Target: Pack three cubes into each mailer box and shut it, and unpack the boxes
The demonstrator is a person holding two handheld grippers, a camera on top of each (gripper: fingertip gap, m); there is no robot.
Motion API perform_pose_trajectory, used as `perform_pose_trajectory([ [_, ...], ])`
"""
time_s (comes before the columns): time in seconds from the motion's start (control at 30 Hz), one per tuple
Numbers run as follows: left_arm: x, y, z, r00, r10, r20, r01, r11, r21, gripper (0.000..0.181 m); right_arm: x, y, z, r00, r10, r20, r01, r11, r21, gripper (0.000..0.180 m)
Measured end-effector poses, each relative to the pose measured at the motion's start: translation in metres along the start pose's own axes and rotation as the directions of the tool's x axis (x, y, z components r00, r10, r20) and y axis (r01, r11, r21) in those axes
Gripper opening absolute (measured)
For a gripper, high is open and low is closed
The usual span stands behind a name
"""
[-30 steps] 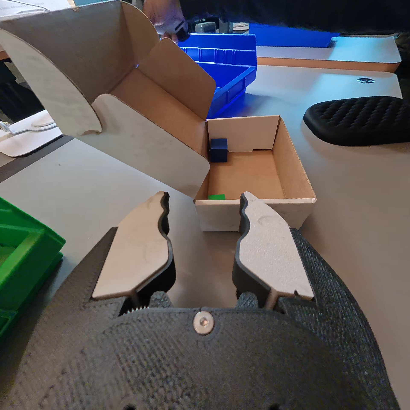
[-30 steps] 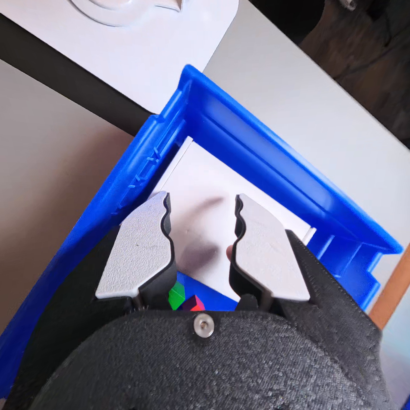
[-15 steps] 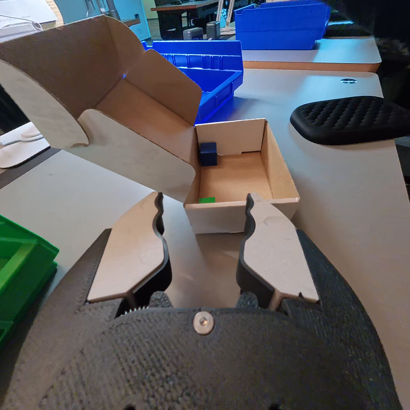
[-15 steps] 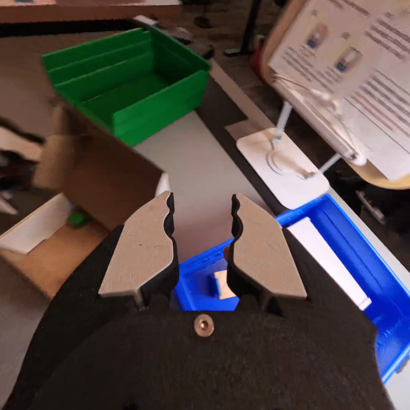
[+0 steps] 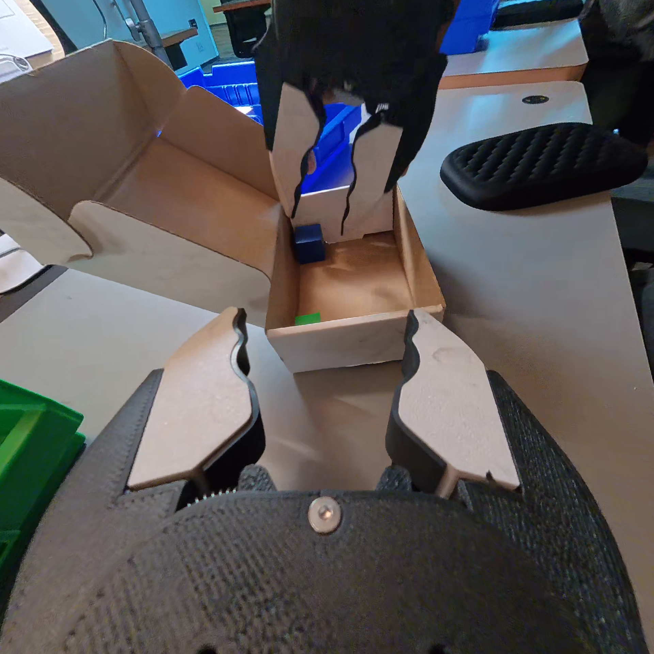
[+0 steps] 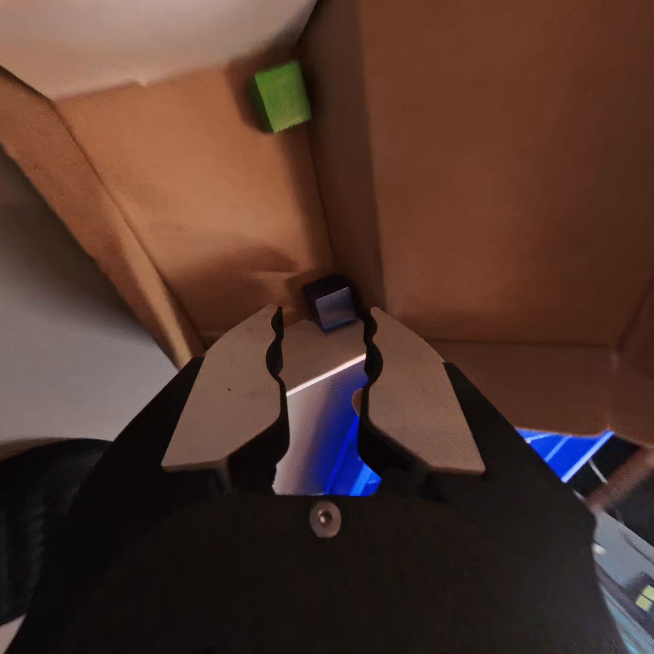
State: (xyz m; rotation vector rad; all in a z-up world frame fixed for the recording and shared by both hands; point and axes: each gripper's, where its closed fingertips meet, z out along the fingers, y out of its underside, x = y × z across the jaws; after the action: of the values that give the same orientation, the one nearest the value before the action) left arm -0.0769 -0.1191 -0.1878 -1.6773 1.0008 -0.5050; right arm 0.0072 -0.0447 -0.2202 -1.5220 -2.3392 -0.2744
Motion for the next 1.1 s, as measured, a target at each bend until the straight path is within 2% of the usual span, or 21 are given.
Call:
perform_pose_trajectory([
  [0.2,0.001,0.001,-0.002,1.0,-0.001,-0.004,0.001,1.0,-0.002,0.084,0.0,0.014,0.022,0.991,-0.132,-0.023,0.12,0.952,-0.283,0.034],
  [0.27,0.0,0.001,-0.003,1.0,-0.01,-0.005,0.01,1.0,0.0,0.083,0.002,0.016,0.028,0.991,-0.131,-0.036,0.113,0.94,-0.323,0.032],
  [0.33,0.0,0.0,-0.005,1.0,-0.014,-0.004,0.014,1.0,0.003,0.083,0.008,0.017,0.028,0.986,-0.156,-0.061,0.126,0.93,-0.346,0.023],
  [0.47,-0.001,0.001,-0.005,1.0,-0.016,-0.003,0.016,1.0,0.002,0.082,0.002,0.01,0.025,0.99,-0.138,-0.03,0.123,0.949,-0.292,0.021],
  [0.6,0.0,0.001,-0.005,1.0,-0.008,-0.002,0.008,1.0,-0.004,0.081,-0.018,-0.014,0.011,0.994,-0.011,0.113,0.022,0.995,-0.096,0.016],
  [0.67,0.0,0.001,-0.005,1.0,-0.003,0.0,0.003,1.0,-0.005,0.081,-0.018,-0.018,0.005,0.99,0.019,0.141,-0.013,0.999,-0.042,0.027],
  [0.83,0.001,0.002,-0.004,1.0,-0.001,-0.001,0.001,1.0,-0.007,0.081,-0.018,-0.009,0.013,0.987,-0.003,0.162,0.013,0.998,-0.063,0.043],
  [1.0,0.0,0.001,-0.005,1.0,-0.007,0.001,0.007,1.0,-0.003,0.081,-0.018,-0.013,0.021,0.988,0.007,0.155,-0.002,1.0,-0.028,0.028],
  [1.1,-0.001,0.001,-0.006,1.0,-0.013,0.0,0.013,1.0,0.002,0.082,-0.011,-0.022,-0.01,0.984,0.018,0.179,-0.038,0.993,0.11,0.028],
])
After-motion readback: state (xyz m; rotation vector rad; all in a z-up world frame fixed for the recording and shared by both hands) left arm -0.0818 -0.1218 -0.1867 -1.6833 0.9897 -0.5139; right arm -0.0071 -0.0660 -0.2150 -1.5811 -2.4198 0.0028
